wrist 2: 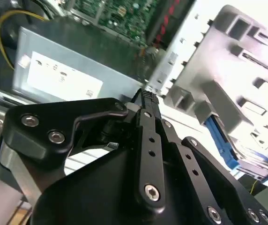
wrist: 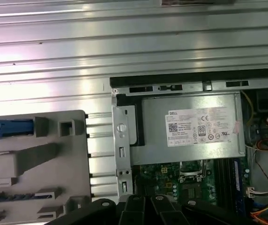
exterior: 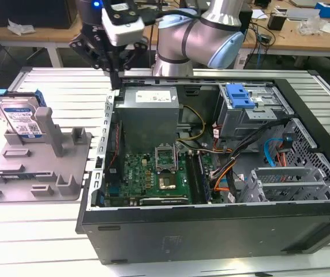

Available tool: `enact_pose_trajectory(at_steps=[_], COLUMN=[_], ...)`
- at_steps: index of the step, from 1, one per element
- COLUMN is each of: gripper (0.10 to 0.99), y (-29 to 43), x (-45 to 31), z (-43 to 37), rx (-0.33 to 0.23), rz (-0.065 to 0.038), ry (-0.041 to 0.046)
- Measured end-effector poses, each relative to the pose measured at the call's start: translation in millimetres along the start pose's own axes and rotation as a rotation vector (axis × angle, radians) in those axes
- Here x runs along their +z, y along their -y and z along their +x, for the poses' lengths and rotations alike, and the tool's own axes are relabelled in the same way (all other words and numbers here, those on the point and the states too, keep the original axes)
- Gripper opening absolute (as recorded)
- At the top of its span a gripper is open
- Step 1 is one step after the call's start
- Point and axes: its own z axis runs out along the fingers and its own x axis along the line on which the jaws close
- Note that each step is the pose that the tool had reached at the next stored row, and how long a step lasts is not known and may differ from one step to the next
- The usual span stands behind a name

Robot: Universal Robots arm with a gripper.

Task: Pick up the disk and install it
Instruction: 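Reach for the disk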

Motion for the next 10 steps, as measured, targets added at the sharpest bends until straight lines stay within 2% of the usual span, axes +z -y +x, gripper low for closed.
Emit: enact_pose_trajectory(at_steps=[1, 3, 6, 10], gripper=[0.106, 0.106, 0.106, 0.106], y=[-1.7, -3.6, -9.0, -15.0], x=[0.2, 0.5, 1.3, 2.4], z=[9.0, 17.5, 38.9, 57.0], rx=[0.0, 0.0, 0.0, 0.0], rz=[0.0, 0.0, 0.0, 0.0], ry=[0.0, 0.0, 0.0, 0.0])
